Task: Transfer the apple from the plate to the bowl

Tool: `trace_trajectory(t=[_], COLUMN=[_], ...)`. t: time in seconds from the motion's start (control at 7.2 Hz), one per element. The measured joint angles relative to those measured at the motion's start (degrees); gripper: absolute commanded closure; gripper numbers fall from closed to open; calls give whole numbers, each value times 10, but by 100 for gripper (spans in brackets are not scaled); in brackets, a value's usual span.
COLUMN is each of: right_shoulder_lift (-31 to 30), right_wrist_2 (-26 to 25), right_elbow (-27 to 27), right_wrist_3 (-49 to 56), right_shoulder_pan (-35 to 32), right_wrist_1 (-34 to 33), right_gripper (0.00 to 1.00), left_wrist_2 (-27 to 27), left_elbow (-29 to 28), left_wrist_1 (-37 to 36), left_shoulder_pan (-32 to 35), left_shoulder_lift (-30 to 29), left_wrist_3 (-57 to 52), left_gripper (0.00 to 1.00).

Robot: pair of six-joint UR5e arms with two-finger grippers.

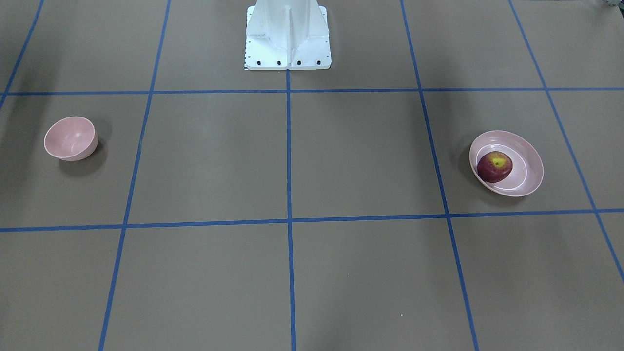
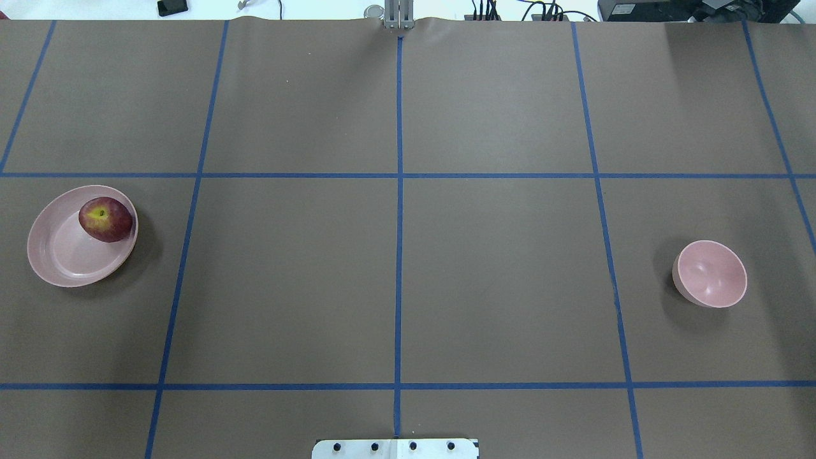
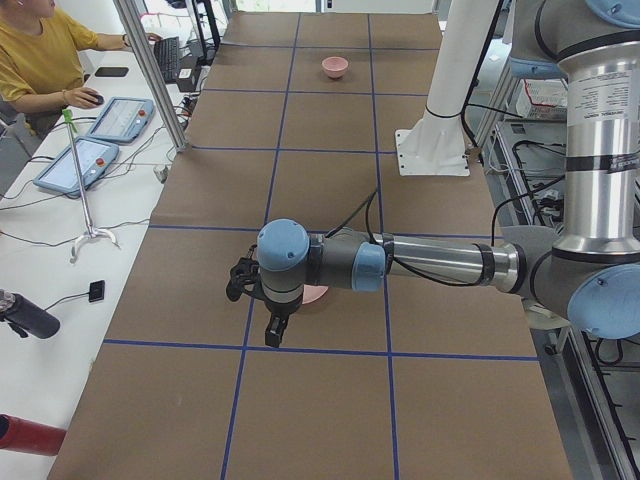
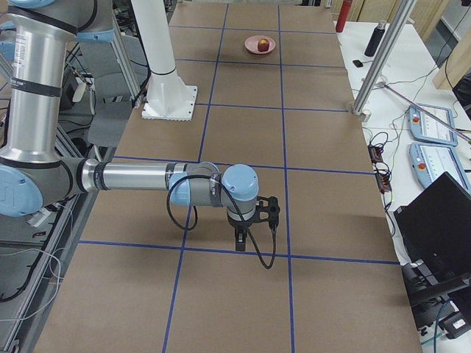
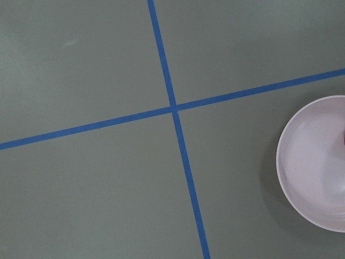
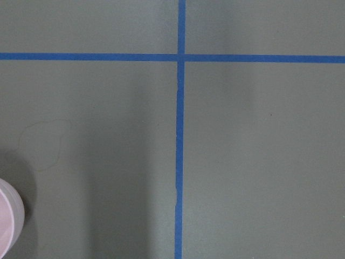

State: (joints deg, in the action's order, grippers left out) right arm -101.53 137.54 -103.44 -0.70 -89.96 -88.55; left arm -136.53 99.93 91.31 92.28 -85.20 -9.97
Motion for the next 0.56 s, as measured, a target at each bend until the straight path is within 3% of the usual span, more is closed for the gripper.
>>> trace_trajectory(t=[0.28,0.56], right_shoulder_lift=[-1,-6], right_wrist_2=[8,8], right_elbow=[-1,1], right_wrist_3=[-103,-270], right_shoulder_pan=[45,120], right_wrist_1=[78,200], right_gripper=[0,0], left_wrist_2=[0,-1], left_elbow=[-3,-8], left_wrist_1=[34,47], left_shoulder_pan=[0,-1], left_shoulder_lift=[7,10], left_wrist_3=[-1,0], left_gripper=[2,2])
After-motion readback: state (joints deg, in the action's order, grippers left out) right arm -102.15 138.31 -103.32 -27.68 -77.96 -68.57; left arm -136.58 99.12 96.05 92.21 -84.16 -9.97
